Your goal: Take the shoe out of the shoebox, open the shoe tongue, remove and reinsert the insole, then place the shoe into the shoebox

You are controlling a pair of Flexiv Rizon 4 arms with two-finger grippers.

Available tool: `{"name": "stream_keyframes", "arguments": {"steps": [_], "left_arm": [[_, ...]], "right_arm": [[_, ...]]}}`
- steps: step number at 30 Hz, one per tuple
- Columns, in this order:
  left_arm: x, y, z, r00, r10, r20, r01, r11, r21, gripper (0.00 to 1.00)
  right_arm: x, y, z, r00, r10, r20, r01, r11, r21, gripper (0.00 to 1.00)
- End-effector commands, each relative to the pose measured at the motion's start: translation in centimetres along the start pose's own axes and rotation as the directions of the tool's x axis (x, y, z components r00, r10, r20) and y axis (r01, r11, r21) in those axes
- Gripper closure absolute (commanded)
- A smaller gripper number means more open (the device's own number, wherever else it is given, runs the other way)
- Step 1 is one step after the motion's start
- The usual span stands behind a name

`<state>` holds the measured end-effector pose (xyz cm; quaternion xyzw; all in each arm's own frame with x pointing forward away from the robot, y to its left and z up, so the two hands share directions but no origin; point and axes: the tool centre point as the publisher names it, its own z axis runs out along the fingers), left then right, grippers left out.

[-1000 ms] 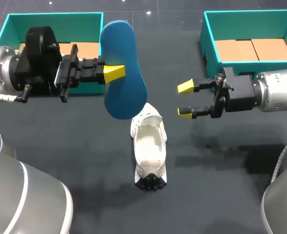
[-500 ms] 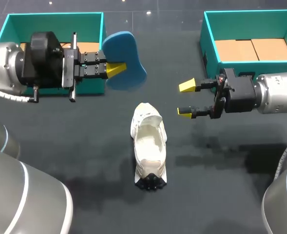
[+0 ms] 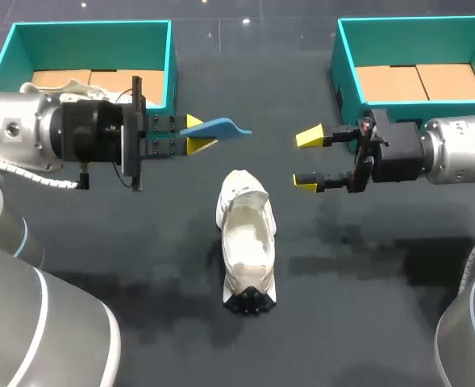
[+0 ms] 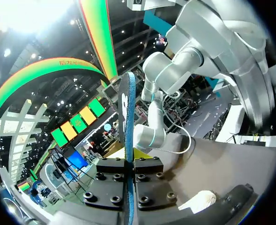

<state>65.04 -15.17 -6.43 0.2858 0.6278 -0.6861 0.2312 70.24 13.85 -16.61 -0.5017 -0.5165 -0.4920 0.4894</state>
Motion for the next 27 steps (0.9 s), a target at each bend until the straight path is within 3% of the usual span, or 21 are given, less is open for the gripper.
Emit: {"name": "stream_keyframes", "arguments": {"steps": [1,5,19,27], "left_arm": [[-0.7,1.4,0.6,0.92,0.377,-0.111,-0.383,0.923,-0.044,1.0],[-0.5,1.9,0.3,0.846,0.517,-0.132,-0.528,0.846,-0.07,1.0],[-0.5,1.9,0.3,0.846,0.517,-0.132,-0.528,0.846,-0.07,1.0],[1.4,4.3,0.2,0.763,0.626,-0.161,-0.645,0.752,-0.137,1.0]], "right_arm": [[0.3,0.2,0.1,1.0,0.002,-0.001,-0.002,1.0,0.008,0.0],[0.5,0.4,0.3,1.0,0.013,-0.021,-0.012,1.0,0.022,0.0],[0.5,0.4,0.3,1.0,0.013,-0.021,-0.012,1.0,0.022,0.0],[0.5,0.4,0.3,1.0,0.013,-0.021,-0.012,1.0,0.022,0.0]]}}
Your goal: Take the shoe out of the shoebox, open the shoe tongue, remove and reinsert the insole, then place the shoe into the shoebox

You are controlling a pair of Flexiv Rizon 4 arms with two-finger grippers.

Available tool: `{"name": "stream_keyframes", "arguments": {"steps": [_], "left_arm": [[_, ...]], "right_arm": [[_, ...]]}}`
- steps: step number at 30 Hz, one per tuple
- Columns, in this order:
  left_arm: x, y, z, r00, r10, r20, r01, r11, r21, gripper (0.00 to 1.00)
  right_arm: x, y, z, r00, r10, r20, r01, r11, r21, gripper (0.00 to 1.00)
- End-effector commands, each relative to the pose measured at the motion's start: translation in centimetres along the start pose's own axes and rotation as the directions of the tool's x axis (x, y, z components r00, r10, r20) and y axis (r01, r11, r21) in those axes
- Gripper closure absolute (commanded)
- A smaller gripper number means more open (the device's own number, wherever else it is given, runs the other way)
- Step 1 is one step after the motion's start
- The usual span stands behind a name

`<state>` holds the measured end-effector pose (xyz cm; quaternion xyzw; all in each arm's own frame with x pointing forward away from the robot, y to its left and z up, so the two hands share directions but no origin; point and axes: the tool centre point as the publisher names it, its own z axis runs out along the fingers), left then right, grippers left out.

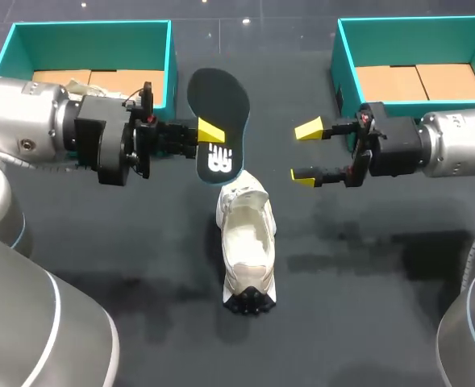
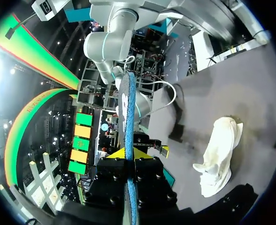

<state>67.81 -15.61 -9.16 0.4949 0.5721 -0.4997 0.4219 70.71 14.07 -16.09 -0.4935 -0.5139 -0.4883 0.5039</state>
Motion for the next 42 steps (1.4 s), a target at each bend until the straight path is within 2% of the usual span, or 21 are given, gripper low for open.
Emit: {"name": "stream_keyframes", "arguments": {"steps": [1,5,14,26,34,40,41,42], "left_arm": [[1.6,-0.7,0.4,0.998,0.041,0.039,-0.041,0.999,-0.017,1.0],[2.9,-0.3,0.9,0.993,0.116,-0.006,-0.116,0.993,-0.03,1.0],[4.8,0.7,1.6,0.989,0.147,0.001,-0.147,0.989,-0.019,1.0],[6.6,2.3,3.0,0.983,0.179,0.029,-0.177,0.983,-0.045,1.0],[7.6,2.7,3.8,0.983,0.18,0.034,-0.178,0.983,-0.046,1.0],[8.0,3.0,4.2,0.984,0.175,0.033,-0.173,0.983,-0.057,1.0],[8.0,3.0,4.3,0.984,0.178,0.031,-0.176,0.983,-0.056,1.0],[8.0,3.0,4.3,0.984,0.178,0.031,-0.176,0.983,-0.055,1.0]], "right_arm": [[-0.1,-0.1,0.1,1.0,0.001,0.001,-0.001,1.0,-0.002,0.0],[-0.1,-0.1,0.1,1.0,0.001,0.001,-0.001,1.0,-0.002,0.0],[-0.1,-0.1,0.1,1.0,0.001,0.001,-0.001,1.0,-0.002,0.0],[-0.4,0.2,3.7,1.0,-0.008,0.001,0.008,1.0,-0.005,0.0],[-0.3,0.5,5.3,0.999,-0.032,0.011,0.032,0.999,0.006,0.0],[-0.5,0.9,6.0,0.999,-0.047,0.018,0.047,0.999,0.007,0.08],[-0.5,0.9,6.1,0.999,-0.048,0.016,0.048,0.999,0.008,0.14],[-0.5,0.9,6.2,0.999,-0.049,0.015,0.049,0.999,0.008,0.29]]}}
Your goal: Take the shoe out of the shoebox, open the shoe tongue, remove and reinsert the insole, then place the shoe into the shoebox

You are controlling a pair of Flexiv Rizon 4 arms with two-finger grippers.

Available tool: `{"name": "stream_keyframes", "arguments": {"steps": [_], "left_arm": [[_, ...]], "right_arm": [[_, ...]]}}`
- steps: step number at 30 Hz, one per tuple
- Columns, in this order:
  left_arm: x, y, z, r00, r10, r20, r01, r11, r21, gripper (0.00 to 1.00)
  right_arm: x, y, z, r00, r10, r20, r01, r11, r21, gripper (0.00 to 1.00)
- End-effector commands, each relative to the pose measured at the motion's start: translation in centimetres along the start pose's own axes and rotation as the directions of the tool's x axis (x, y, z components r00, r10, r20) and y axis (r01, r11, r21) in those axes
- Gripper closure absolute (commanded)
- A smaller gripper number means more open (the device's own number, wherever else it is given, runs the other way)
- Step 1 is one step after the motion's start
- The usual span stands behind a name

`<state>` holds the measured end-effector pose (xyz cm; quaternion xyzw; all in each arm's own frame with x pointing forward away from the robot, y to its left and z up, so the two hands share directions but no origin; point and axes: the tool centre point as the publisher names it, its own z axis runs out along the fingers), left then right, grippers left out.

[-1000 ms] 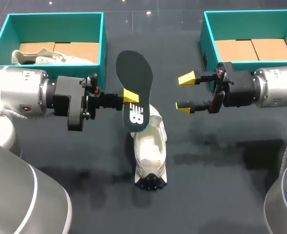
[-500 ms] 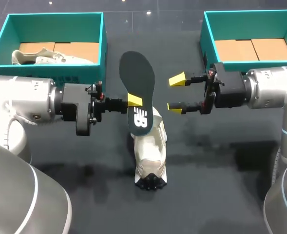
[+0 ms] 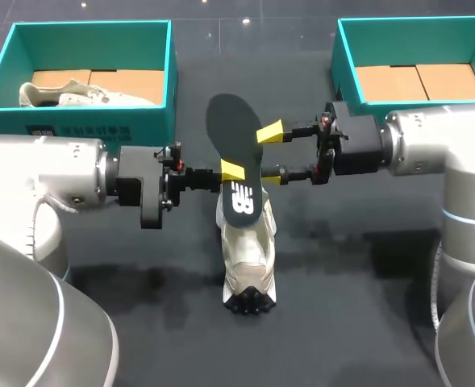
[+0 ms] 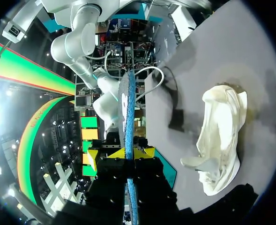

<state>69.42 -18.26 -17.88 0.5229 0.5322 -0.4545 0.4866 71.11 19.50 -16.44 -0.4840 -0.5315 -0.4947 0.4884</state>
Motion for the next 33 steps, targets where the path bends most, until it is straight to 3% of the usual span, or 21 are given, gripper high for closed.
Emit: {"name": "stream_keyframes", "arguments": {"steps": [1,5,10,23,27,33], "left_arm": [[0.2,0.0,0.5,1.0,0.003,0.001,-0.003,1.0,0.001,1.0],[0.4,0.1,0.7,1.0,0.001,0.002,-0.001,1.0,0.001,1.0],[0.5,0.3,0.8,1.0,0.003,-0.001,-0.003,1.0,-0.003,1.0],[0.6,0.5,1.1,1.0,0.007,0.005,-0.007,1.0,-0.007,1.0],[0.6,0.4,1.1,1.0,0.013,0.007,-0.013,1.0,-0.01,1.0],[0.5,0.5,1.2,1.0,0.016,0.009,-0.016,1.0,-0.014,1.0]], "right_arm": [[-0.3,0.4,0.8,1.0,-0.001,-0.001,0.001,1.0,0.002,0.36],[-0.4,0.6,1.0,1.0,-0.002,0.003,0.002,1.0,-0.001,0.39],[-0.3,0.8,1.2,1.0,-0.004,0.002,0.004,1.0,-0.003,0.51],[-0.7,1.4,1.7,1.0,0.004,0.003,-0.004,1.0,-0.008,0.6],[-0.9,1.5,1.9,1.0,0.009,0.002,-0.009,1.0,-0.007,0.75],[-1.1,1.4,2.2,1.0,0.014,-0.004,-0.014,1.0,-0.006,0.89]]}}
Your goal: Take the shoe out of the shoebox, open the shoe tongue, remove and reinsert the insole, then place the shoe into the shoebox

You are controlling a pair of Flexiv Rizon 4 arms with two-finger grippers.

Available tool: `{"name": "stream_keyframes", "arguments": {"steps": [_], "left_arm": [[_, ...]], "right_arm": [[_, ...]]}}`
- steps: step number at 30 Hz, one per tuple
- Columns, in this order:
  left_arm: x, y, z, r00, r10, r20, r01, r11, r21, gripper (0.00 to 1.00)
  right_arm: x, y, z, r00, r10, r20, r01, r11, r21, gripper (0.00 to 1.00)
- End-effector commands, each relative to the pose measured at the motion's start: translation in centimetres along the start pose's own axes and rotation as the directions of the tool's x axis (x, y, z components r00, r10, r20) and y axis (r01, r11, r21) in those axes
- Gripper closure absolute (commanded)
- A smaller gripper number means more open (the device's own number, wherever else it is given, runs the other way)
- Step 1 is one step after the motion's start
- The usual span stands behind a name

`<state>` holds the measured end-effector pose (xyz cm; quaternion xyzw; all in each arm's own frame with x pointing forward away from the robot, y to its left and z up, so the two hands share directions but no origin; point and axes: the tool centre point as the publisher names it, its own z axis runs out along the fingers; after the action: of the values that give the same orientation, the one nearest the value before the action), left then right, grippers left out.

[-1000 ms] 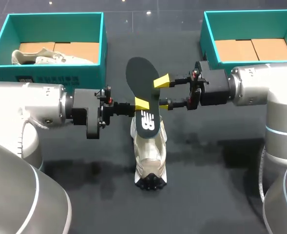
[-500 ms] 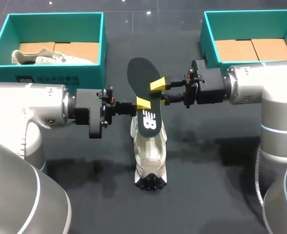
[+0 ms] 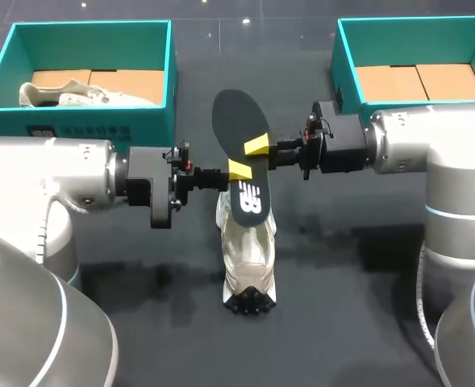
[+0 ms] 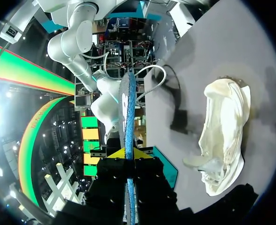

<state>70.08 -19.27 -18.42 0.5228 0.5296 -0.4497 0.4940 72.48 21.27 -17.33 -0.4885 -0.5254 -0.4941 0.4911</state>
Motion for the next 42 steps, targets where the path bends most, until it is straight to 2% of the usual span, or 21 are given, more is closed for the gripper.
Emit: {"name": "stream_keyframes", "arguments": {"steps": [1,8,11,14,17,20,24,31,32,33,34,39,42], "left_arm": [[0.1,-0.2,0.1,1.0,0.002,0.004,-0.002,1.0,-0.003,1.0],[0.2,-0.3,0.1,1.0,0.0,0.007,0.0,1.0,-0.007,1.0],[0.2,-0.4,0.0,1.0,-0.001,0.01,0.001,1.0,-0.011,1.0],[0.1,-0.4,0.0,1.0,-0.001,0.013,0.001,1.0,-0.016,1.0],[0.1,-0.4,-0.1,1.0,0.001,0.015,-0.001,1.0,-0.022,1.0],[0.0,-0.4,-0.1,1.0,0.003,0.018,-0.002,1.0,-0.028,1.0],[0.0,-0.4,-0.1,1.0,0.002,0.018,-0.001,0.999,-0.035,1.0],[0.0,-0.5,-0.1,1.0,-0.011,0.015,0.012,0.999,-0.045,1.0],[-0.1,-0.5,-0.3,1.0,-0.014,0.014,0.015,0.999,-0.045,0.88],[-0.2,-0.6,-0.4,1.0,-0.015,0.014,0.016,0.999,-0.045,0.48],[-0.4,-0.7,-0.7,1.0,-0.023,0.014,0.024,0.999,-0.047,0.0],[-1.8,-0.5,-3.4,0.999,-0.038,-0.019,0.037,0.998,-0.046,0.0],[-2.4,-0.2,-5.1,0.993,-0.033,-0.11,0.029,0.999,-0.035,0.0]], "right_arm": [[-0.2,0.0,0.5,1.0,0.001,-0.001,-0.001,1.0,0.001,0.91],[-0.2,0.0,0.5,1.0,0.001,-0.007,-0.001,1.0,-0.002,0.91],[-0.3,0.0,0.6,1.0,0.002,-0.008,-0.002,1.0,0.0,0.87],[-0.3,0.0,0.6,1.0,0.004,-0.009,-0.003,1.0,0.001,0.78],[-0.3,0.0,0.7,1.0,0.005,-0.01,-0.005,1.0,0.0,0.76],[-0.3,-0.1,0.7,1.0,0.007,-0.011,-0.007,1.0,-0.001,0.81],[-0.5,-0.2,0.8,1.0,0.01,-0.015,-0.01,1.0,-0.001,1.0],[-0.6,-0.2,0.9,1.0,0.016,-0.02,-0.016,1.0,-0.001,1.0],[-0.6,-0.2,0.9,1.0,0.016,-0.02,-0.016,1.0,-0.001,1.0],[-0.6,-0.3,0.8,1.0,0.016,-0.02,-0.016,1.0,-0.002,1.0],[-0.6,-0.3,0.8,1.0,0.016,-0.019,-0.016,1.0,-0.003,1.0],[-1.0,-0.5,0.5,1.0,0.02,-0.02,-0.021,1.0,-0.018,1.0],[-1.3,-0.8,0.4,0.999,0.027,-0.021,-0.028,0.999,-0.027,1.0]]}}
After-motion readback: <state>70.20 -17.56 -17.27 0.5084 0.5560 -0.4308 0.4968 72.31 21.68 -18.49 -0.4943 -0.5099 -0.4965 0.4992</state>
